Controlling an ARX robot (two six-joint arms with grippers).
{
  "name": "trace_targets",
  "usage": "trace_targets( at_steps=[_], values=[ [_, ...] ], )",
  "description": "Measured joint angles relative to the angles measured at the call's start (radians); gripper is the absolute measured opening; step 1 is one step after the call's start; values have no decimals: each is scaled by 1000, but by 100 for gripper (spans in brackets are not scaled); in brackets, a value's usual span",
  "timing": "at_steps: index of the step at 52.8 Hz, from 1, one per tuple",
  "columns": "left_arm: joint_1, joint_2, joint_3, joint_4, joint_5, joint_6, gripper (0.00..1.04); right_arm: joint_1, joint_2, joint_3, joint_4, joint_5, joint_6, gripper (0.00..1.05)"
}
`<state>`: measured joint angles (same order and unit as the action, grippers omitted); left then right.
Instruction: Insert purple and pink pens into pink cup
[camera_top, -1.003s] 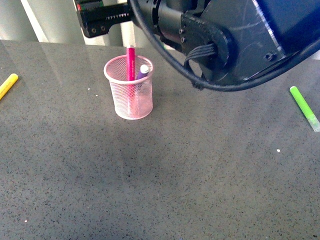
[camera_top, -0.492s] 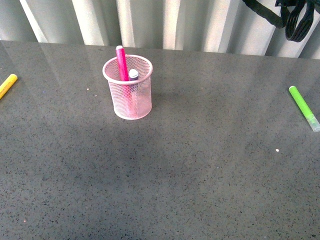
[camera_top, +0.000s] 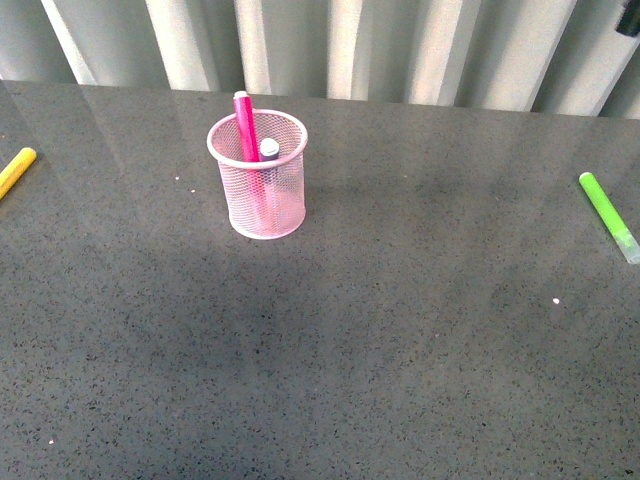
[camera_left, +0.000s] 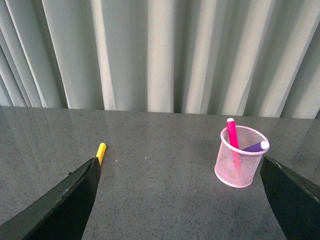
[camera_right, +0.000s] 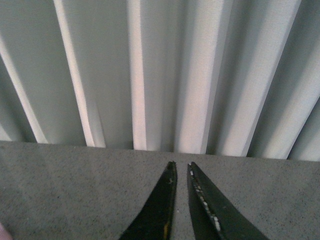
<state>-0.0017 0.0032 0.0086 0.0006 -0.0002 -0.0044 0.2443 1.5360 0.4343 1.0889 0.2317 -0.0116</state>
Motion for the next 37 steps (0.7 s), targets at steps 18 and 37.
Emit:
trace_targets(
  at_steps=[18, 37],
  values=[
    [0, 0, 0, 0, 0, 0, 98, -100, -203, -246, 31, -95, 0, 3],
    [0, 0, 0, 0, 0, 0, 98, -174, -503, -366, -142, -171, 1, 3]
  ],
)
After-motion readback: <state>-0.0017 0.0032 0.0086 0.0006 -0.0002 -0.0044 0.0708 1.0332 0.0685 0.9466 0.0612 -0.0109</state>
